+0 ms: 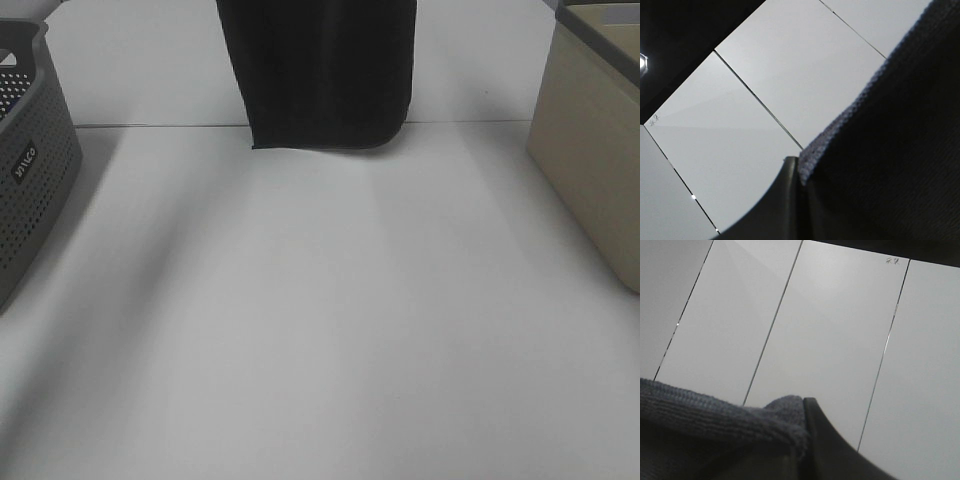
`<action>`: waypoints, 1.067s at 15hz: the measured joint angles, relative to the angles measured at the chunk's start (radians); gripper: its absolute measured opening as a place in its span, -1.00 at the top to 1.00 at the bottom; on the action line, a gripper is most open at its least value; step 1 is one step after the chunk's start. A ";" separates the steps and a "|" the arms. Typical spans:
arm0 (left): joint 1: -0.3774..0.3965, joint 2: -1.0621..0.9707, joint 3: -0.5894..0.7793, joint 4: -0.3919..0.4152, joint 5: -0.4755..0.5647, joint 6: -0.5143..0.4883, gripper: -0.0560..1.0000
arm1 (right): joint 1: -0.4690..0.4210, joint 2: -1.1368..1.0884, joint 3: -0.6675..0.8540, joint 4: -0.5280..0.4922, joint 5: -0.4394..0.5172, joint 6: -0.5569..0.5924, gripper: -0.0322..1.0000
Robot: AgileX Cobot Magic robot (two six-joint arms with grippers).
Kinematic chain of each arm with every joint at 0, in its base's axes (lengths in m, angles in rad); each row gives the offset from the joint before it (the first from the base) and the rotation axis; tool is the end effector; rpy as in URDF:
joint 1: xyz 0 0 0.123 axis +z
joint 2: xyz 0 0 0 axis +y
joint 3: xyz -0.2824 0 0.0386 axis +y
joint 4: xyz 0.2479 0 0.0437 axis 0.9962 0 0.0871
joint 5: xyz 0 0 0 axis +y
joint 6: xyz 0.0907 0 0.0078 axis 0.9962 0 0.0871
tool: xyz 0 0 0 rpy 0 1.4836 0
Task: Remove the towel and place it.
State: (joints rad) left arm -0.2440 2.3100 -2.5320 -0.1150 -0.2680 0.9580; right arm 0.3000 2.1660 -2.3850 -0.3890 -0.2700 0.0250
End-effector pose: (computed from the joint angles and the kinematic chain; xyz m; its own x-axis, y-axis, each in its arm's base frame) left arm 0.5124 -0.1247 0.4523 0.5121 0.6444 -0.5679 -0.2522 0.7449 0.6177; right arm 0.4747 0.1564 0.4795 0.6035 -0.1716 -0.7787 -0.1794 0.9223 -0.3423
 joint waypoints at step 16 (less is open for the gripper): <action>0.052 -0.011 -0.001 0.103 0.041 -0.003 0.89 | 0.002 0.044 -0.001 -0.007 -0.008 0.066 0.90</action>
State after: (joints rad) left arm -0.1920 2.2990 -2.5330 -0.0120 -0.2270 0.9550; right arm 0.3020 2.2100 -2.3860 -0.3960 -0.2780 0.0910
